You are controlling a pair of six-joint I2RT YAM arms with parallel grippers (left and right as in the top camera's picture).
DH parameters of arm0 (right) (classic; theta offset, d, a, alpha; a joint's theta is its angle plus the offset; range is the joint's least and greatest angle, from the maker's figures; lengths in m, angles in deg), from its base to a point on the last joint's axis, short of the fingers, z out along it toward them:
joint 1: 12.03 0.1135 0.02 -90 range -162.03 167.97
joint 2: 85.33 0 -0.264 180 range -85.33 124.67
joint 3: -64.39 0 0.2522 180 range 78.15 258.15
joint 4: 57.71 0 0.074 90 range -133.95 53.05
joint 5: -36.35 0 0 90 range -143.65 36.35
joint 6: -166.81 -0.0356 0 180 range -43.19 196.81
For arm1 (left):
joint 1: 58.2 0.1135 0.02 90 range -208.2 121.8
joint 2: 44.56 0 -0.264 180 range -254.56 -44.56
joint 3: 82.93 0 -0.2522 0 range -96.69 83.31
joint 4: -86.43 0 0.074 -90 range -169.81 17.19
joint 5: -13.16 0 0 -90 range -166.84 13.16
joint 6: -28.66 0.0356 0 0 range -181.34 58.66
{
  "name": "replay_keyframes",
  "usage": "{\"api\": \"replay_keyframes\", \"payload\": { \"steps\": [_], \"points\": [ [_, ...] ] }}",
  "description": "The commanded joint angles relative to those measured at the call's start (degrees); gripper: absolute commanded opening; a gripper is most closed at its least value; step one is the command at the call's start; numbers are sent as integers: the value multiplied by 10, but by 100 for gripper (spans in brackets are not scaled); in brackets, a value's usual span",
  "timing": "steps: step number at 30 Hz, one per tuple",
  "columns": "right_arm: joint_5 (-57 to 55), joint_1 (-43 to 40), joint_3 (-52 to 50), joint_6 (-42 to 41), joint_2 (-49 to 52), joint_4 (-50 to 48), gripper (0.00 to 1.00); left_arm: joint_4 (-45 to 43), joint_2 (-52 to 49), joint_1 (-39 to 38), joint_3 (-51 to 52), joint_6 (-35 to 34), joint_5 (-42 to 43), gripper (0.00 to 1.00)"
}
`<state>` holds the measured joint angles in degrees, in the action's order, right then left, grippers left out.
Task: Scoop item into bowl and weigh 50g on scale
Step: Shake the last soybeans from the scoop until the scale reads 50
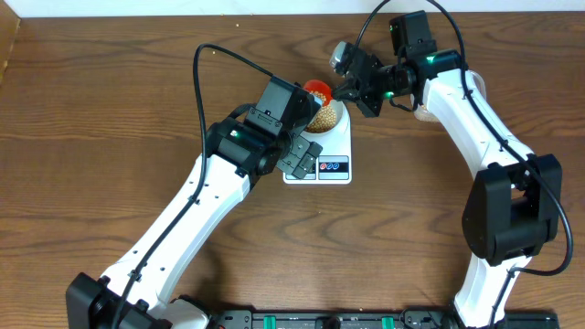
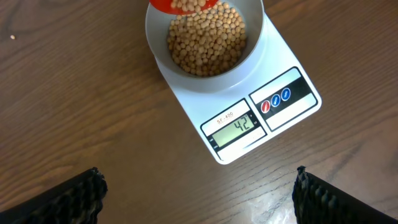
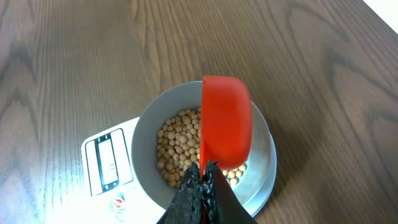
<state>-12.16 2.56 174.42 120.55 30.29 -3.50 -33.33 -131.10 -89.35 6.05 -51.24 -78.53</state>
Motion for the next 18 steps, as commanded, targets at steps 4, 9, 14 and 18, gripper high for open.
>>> {"api": "replay_keyframes", "payload": {
  "steps": [4,9,14,18],
  "points": [
    [9,4,2,-80,-12,1,1,2,0,2,4,-5,-3,98],
    [9,3,2,-95,-12,5,1,2,0,2,4,-5,-3,98],
    [9,3,2,-95,-12,5,1,2,0,2,4,-5,-3,98],
    [9,3,2,-95,-12,5,1,2,0,2,4,-5,-3,98]
  ]
}}
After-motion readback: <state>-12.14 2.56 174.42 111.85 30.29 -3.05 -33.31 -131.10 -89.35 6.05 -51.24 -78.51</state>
